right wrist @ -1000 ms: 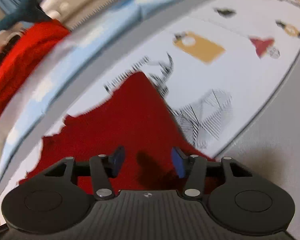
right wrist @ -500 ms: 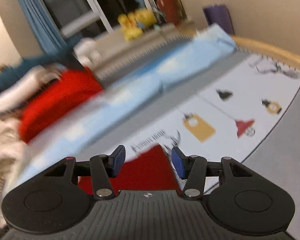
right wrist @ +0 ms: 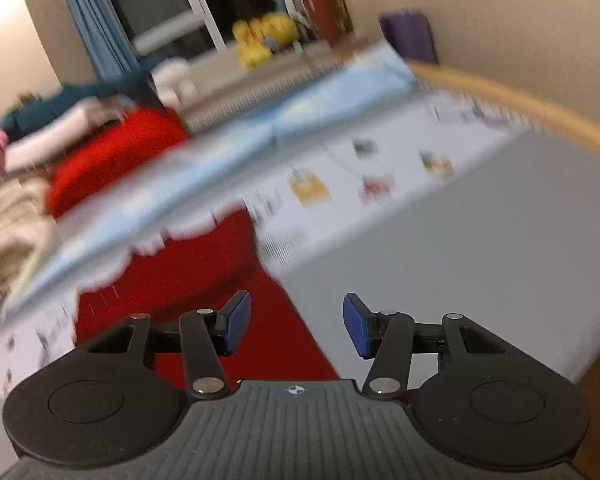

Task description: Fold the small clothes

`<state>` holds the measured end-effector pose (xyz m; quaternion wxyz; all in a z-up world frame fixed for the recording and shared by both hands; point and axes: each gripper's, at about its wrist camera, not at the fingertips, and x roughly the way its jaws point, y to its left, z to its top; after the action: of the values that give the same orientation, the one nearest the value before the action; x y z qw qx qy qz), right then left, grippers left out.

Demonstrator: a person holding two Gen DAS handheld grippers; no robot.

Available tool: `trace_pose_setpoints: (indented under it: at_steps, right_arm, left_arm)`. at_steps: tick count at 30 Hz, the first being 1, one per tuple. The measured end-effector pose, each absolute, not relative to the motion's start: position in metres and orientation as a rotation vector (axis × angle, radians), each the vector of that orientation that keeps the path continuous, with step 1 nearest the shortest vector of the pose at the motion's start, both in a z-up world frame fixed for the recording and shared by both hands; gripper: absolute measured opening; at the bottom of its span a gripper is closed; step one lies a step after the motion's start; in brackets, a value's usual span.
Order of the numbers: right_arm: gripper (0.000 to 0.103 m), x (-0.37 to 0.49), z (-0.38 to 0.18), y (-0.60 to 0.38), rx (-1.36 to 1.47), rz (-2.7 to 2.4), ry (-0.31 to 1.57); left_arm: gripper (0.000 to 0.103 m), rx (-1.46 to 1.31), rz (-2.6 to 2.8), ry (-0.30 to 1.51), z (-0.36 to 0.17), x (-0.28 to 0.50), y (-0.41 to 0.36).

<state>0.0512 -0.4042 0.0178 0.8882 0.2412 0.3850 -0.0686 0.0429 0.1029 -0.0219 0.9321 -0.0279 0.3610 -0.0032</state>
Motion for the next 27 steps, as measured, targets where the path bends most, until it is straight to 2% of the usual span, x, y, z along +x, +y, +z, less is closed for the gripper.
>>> trace_pose_setpoints:
  at_steps: [4, 6, 8, 11, 14, 18, 27]
  right_arm:
    - [0.053, 0.033, -0.044, -0.403, 0.522, -0.186, 0.993]
    - [0.052, 0.035, -0.057, -0.403, 0.596, -0.153, 1.027]
    - [0.052, 0.043, -0.069, -0.396, 0.528, -0.167, 1.084]
    - [0.052, 0.046, -0.078, -0.391, 0.513, -0.187, 1.122]
    - [0.052, 0.047, -0.088, -0.384, 0.494, -0.199, 1.154]
    - [0.052, 0.043, -0.100, -0.384, 0.461, -0.225, 1.179]
    - [0.054, 0.052, -0.114, -0.379, 0.425, -0.204, 1.218]
  left_arm:
    - [0.026, -0.094, 0.031, 0.845, -0.050, 0.038, 0.113]
    - [0.026, -0.093, 0.060, 0.840, -0.054, 0.039, 0.122]
    - [0.026, -0.137, 0.092, 0.879, -0.064, 0.041, 0.137]
    - [0.026, -0.262, 0.146, 0.976, -0.081, 0.043, 0.161]
    - [0.035, -0.343, 0.163, 1.037, -0.093, 0.042, 0.175]
    - [0.036, -0.405, 0.151, 1.087, -0.103, 0.040, 0.180]
    - [0.036, -0.315, 0.118, 1.105, -0.114, 0.043, 0.167]
